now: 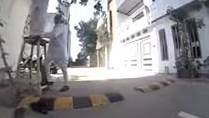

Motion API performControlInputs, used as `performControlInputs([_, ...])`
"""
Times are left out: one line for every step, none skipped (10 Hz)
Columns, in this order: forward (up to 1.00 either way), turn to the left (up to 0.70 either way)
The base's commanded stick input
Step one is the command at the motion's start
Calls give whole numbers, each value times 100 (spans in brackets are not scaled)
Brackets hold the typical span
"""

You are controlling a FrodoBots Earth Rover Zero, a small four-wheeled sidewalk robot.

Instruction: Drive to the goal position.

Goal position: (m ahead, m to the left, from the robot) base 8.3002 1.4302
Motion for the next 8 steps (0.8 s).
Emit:
performControlInputs([100, -27])
performControlInputs([100, -27])
performControlInputs([100, -27])
performControlInputs([100, -27])
performControlInputs([100, -27])
performControlInputs([100, -8])
performControlInputs([100, 0])
performControlInputs([100, 0])
